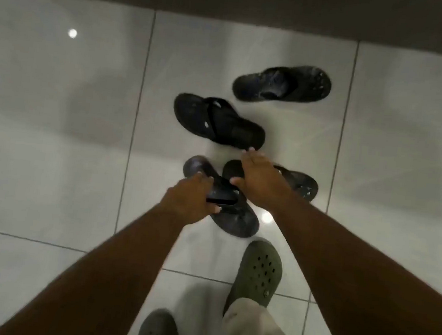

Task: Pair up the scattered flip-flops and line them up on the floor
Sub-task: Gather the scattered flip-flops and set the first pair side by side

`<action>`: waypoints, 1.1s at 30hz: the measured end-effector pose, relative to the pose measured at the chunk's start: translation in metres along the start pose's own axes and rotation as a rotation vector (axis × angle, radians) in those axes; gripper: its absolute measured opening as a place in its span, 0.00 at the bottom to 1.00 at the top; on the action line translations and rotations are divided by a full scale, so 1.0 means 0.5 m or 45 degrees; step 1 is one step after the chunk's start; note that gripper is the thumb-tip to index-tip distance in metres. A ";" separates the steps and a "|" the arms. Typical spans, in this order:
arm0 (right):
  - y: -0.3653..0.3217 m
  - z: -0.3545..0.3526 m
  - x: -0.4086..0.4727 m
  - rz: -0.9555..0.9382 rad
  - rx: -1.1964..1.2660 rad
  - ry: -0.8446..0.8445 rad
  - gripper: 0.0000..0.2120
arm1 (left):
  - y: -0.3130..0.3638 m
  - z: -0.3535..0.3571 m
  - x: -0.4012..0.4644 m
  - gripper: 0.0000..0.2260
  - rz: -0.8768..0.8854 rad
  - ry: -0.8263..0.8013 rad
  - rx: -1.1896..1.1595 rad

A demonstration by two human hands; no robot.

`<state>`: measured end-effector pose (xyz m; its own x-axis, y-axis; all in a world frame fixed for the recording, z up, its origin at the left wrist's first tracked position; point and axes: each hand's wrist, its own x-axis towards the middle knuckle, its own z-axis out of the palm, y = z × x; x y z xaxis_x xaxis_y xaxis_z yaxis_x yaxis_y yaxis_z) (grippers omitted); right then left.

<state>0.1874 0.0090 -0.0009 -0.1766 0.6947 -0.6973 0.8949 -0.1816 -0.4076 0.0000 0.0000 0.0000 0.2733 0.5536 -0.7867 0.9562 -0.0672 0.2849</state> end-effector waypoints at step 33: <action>0.014 0.050 0.263 -0.311 -0.424 -0.067 0.24 | -0.463 0.015 0.069 0.53 0.036 0.014 0.548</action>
<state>0.1600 0.0818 -0.1100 -0.4134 0.6514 -0.6362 0.9061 0.2252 -0.3582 -0.2114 0.0285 -0.0970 0.3010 0.5552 -0.7753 0.9056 -0.4212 0.0499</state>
